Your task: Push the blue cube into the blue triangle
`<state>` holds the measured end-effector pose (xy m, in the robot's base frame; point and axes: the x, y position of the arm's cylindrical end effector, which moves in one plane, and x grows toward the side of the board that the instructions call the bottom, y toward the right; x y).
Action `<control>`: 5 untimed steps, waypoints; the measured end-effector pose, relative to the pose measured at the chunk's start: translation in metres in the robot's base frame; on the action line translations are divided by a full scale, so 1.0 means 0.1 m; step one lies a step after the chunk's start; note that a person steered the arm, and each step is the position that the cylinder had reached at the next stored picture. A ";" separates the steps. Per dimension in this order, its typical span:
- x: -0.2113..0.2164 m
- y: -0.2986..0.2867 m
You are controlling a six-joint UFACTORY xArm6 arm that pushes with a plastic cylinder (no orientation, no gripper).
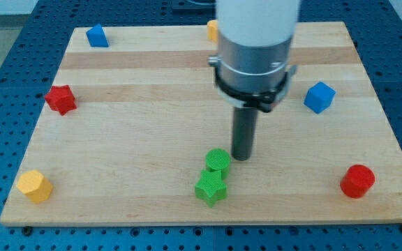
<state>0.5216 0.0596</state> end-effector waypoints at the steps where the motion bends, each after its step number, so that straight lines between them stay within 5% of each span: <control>1: 0.00 0.54; 5: -0.41 1.46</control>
<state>0.4807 0.2057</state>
